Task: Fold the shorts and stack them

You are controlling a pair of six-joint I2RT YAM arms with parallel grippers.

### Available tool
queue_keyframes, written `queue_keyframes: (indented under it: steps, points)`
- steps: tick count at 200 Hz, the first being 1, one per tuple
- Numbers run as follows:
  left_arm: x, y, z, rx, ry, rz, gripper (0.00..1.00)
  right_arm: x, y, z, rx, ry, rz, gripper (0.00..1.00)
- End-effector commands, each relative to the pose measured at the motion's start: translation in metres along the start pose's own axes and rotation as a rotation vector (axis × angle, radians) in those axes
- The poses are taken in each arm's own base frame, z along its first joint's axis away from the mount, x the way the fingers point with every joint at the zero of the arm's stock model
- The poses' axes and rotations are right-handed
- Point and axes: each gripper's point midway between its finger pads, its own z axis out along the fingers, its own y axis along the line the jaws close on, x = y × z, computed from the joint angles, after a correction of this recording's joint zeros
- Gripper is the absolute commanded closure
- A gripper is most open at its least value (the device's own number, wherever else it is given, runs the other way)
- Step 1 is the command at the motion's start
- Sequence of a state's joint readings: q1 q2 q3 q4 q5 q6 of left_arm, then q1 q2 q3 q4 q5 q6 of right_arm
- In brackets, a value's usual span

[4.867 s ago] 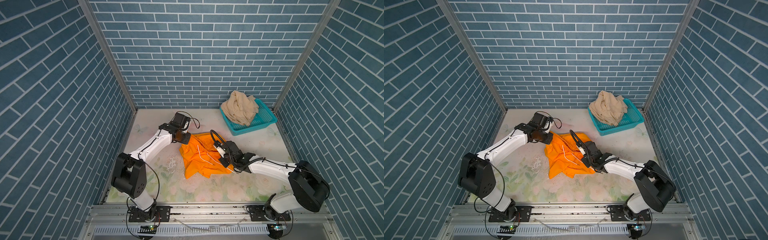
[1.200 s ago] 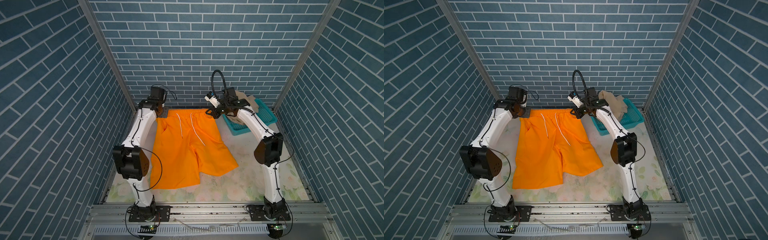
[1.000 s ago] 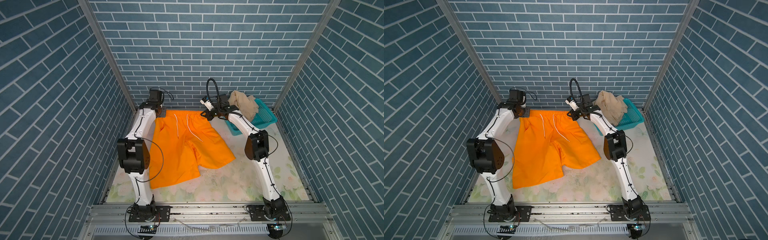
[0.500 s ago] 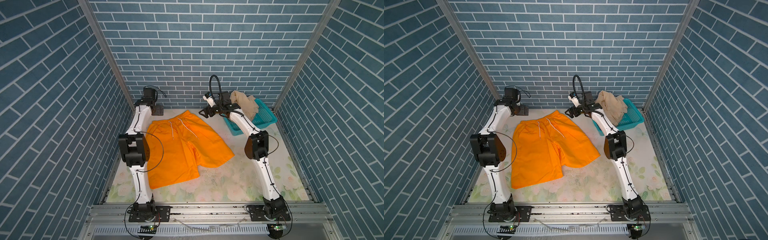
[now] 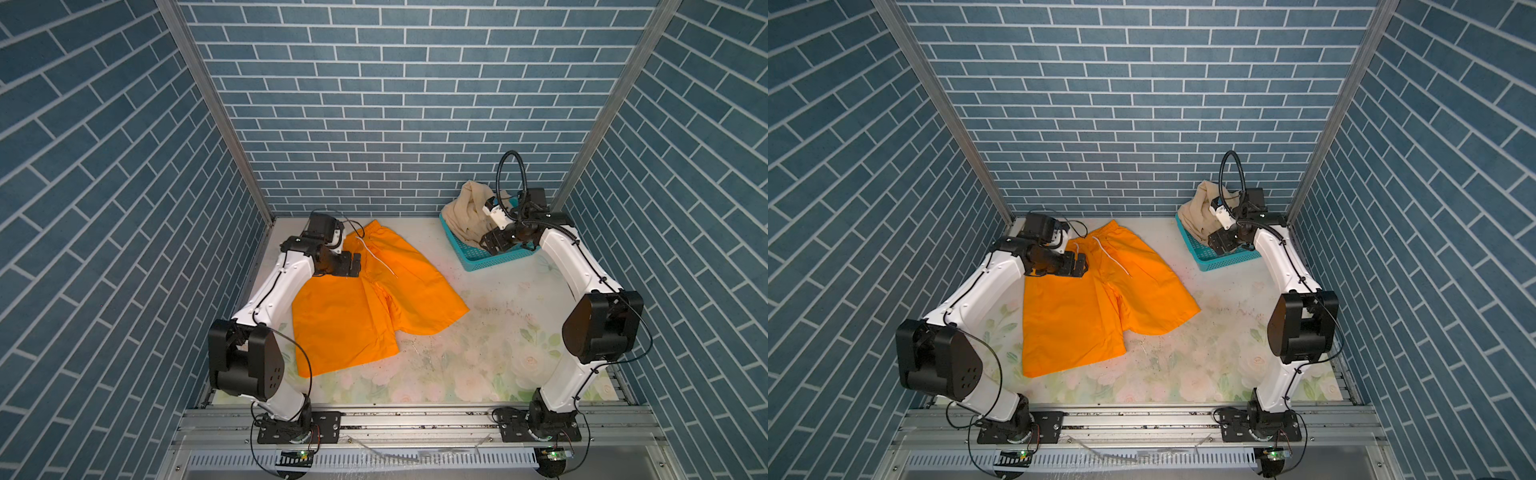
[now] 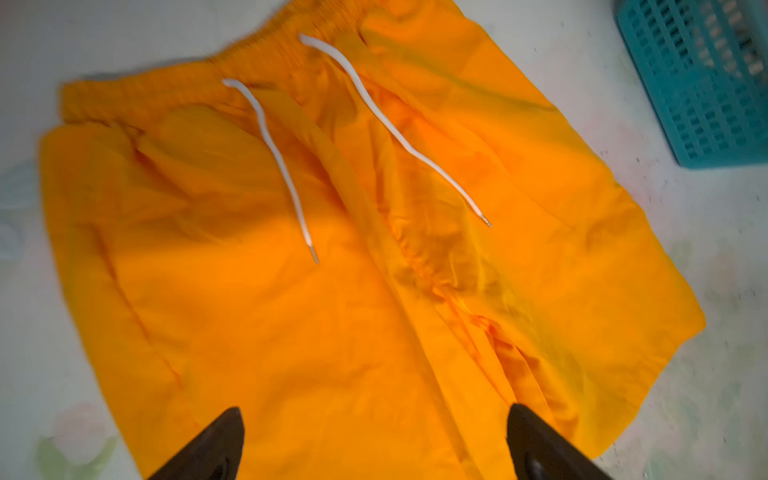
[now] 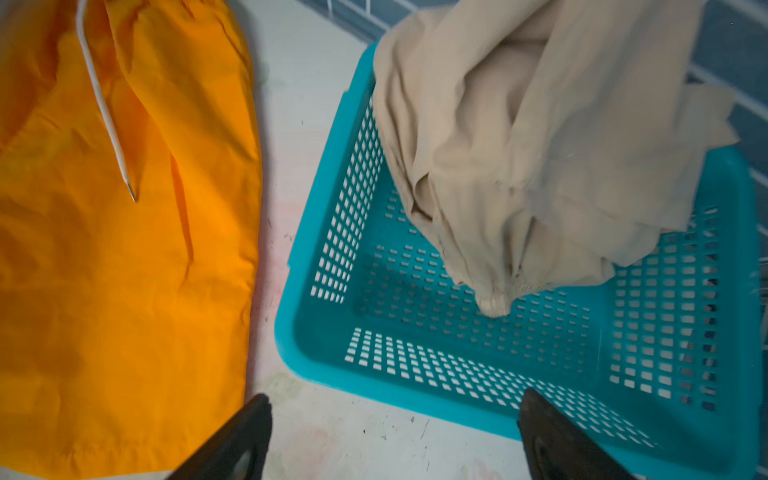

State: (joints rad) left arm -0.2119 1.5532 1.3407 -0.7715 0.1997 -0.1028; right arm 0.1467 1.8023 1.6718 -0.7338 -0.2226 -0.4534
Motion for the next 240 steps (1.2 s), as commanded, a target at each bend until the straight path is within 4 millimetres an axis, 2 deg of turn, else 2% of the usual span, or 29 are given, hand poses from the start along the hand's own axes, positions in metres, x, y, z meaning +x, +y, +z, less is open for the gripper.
queue_keyframes:
  steps: [1, 45, 78, 120, 164, 197, 240]
  points:
    - [0.012, -0.013, -0.008, 0.057, -0.013, -0.014, 0.00, 0.022, -0.001, 0.004, 0.012, 0.075, -0.141, 0.07]
    - [0.032, -0.010, -0.009, 0.053, 0.013, -0.044, 0.00, 0.037, -0.008, 0.028, 0.015, 0.138, -0.225, 0.08]
    - [0.039, -0.012, -0.007, 0.068, 0.025, -0.058, 0.00, 0.045, -0.012, 0.042, -0.001, 0.188, -0.257, 0.08]
    - [0.043, -0.010, -0.005, 0.058, 0.038, -0.080, 0.00, 0.053, -0.009, 0.056, -0.033, 0.208, -0.257, 0.07]
    - [0.043, -0.009, -0.005, 0.050, 0.041, -0.078, 0.00, 0.064, -0.016, 0.076, -0.032, 0.260, -0.254, 0.07]
    - [0.046, -0.007, -0.001, 0.042, 0.054, -0.085, 0.00, 0.068, -0.006, 0.082, -0.065, 0.271, -0.201, 0.08]
    - [0.043, -0.009, -0.003, 0.052, 0.049, -0.082, 0.00, 0.064, 0.031, 0.071, -0.102, 0.230, -0.094, 0.12]
